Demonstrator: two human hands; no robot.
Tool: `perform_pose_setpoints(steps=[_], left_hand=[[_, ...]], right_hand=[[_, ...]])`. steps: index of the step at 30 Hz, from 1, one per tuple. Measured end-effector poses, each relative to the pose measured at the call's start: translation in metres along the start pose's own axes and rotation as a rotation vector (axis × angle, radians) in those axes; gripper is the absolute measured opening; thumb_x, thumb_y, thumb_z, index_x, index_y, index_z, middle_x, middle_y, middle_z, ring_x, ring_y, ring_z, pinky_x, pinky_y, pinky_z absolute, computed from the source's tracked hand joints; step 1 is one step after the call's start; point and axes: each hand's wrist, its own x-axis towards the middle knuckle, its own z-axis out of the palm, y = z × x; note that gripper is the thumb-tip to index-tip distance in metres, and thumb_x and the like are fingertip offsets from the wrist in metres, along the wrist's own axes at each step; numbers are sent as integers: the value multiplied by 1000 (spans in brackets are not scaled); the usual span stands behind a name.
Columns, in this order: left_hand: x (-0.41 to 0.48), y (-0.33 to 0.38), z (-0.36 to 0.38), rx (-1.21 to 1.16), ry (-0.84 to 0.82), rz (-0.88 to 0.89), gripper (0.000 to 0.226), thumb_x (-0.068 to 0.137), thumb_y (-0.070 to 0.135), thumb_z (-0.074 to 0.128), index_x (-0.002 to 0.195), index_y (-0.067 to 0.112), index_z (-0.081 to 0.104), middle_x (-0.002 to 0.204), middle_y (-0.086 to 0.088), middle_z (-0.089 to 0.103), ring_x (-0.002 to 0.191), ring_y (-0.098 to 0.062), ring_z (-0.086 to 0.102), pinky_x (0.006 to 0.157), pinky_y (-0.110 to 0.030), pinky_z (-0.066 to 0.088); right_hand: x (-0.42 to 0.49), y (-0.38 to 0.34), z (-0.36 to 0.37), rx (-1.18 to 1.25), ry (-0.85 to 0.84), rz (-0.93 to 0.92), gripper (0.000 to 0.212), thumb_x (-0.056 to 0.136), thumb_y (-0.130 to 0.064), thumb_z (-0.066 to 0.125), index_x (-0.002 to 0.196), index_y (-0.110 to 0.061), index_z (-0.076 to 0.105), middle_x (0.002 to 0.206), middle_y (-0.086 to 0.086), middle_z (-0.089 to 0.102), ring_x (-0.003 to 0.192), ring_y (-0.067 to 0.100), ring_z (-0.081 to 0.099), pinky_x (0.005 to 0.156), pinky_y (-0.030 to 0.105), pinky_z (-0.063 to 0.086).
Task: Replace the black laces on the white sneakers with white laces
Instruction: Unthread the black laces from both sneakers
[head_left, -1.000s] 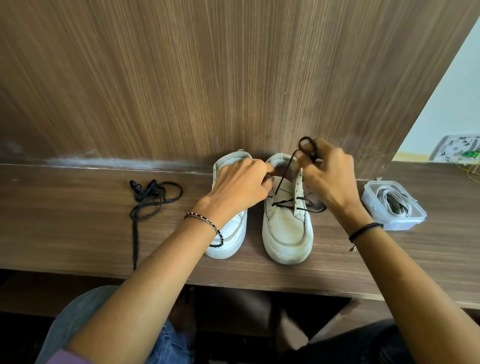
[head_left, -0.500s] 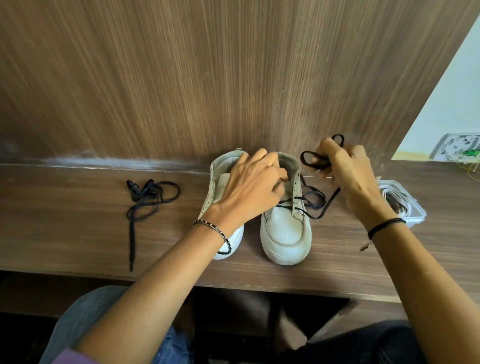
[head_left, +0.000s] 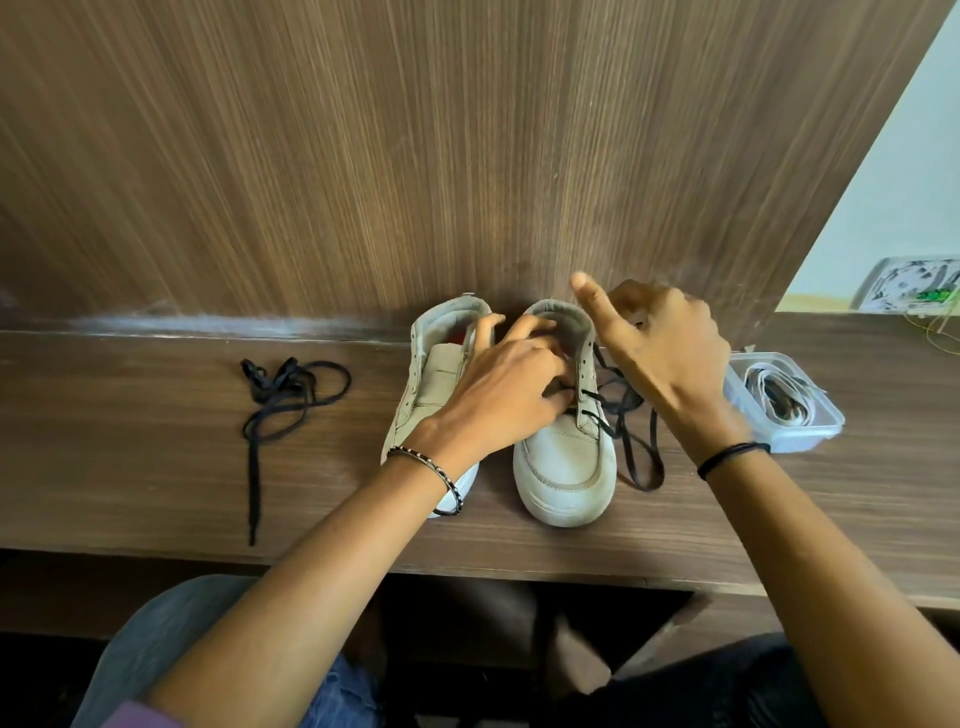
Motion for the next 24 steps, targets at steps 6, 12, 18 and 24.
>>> perform_pose_setpoints(steps=[6,12,18,24], left_hand=[[-2,-3,-1,137,163,22,17,83,32,62,79,23,76,101,12,72,129,-15,50,107,-44,15],[-10,-8,-3,146,429,-173,14,83,28,54,77,19,63,90,7,68,104,-20,59,89,-38,31],[-8,-10,2,22,361,25,25,79,27,54,95,19,72,112,9,69,125,-16,53,108,-43,26],[-6,-16,18,48,206,125,22,87,30,61,89,19,79,109,4,71,133,-23,50,105,-44,16]], right_hand=[[1,7,15,-164,-259,52,53,88,-66,62,116,-21,65,108,9,72,103,36,66,82,44,53],[3,13,10,-75,-337,89,49,90,-66,60,99,-19,71,94,5,71,91,28,64,80,44,55],[2,12,15,-100,-306,42,53,91,-66,57,91,-14,71,86,7,70,85,30,65,75,44,57],[1,10,14,-206,-211,-3,56,89,-71,56,86,-18,73,82,8,70,85,35,66,66,35,45]])
